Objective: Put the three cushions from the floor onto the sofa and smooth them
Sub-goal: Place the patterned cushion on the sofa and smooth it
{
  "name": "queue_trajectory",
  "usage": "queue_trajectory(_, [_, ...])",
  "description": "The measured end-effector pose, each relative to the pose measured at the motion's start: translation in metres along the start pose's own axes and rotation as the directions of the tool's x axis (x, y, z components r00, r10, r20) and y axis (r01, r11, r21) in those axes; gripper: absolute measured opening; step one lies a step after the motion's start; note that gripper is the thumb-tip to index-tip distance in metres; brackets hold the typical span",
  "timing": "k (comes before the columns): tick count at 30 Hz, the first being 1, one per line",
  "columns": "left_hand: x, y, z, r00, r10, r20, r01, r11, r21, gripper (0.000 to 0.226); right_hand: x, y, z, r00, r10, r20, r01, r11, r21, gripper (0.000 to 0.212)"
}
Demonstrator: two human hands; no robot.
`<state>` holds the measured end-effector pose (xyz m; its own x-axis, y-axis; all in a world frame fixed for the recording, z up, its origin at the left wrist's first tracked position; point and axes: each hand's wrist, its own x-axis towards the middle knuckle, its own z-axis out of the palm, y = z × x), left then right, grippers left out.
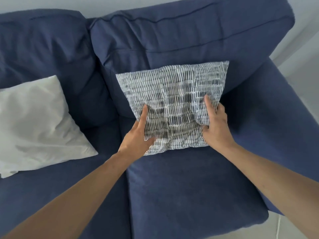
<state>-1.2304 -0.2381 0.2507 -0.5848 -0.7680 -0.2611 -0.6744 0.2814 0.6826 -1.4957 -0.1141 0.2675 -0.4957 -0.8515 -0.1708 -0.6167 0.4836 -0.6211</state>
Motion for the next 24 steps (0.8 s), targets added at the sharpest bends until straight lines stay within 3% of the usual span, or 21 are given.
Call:
queue_trajectory(9, [0.004, 0.001, 0.011, 0.998, -0.056, -0.019, 0.055, 0.997, -0.044, 0.114, 0.029, 0.034, -0.005, 0.992, -0.025, 0.125, 0.022, 0.999, 0.025, 0.123])
queue_trajectory(16, [0.005, 0.028, -0.003, 0.966, -0.201, -0.162, 0.180, 0.975, -0.132, 0.106, 0.060, 0.044, -0.050, 0.992, -0.093, 0.091, 0.072, 0.975, 0.210, 0.092])
queue_trajectory(20, [0.036, 0.042, -0.021, 0.948, -0.204, -0.245, 0.166, 0.972, -0.168, 0.112, 0.088, 0.033, -0.065, 0.981, -0.134, 0.141, 0.100, 0.970, 0.223, 0.097])
queue_trajectory(24, [0.065, 0.045, -0.027, 0.950, -0.217, -0.225, 0.175, 0.966, -0.193, 0.121, 0.100, 0.023, -0.062, 0.967, -0.127, 0.222, 0.068, 0.965, 0.254, 0.107])
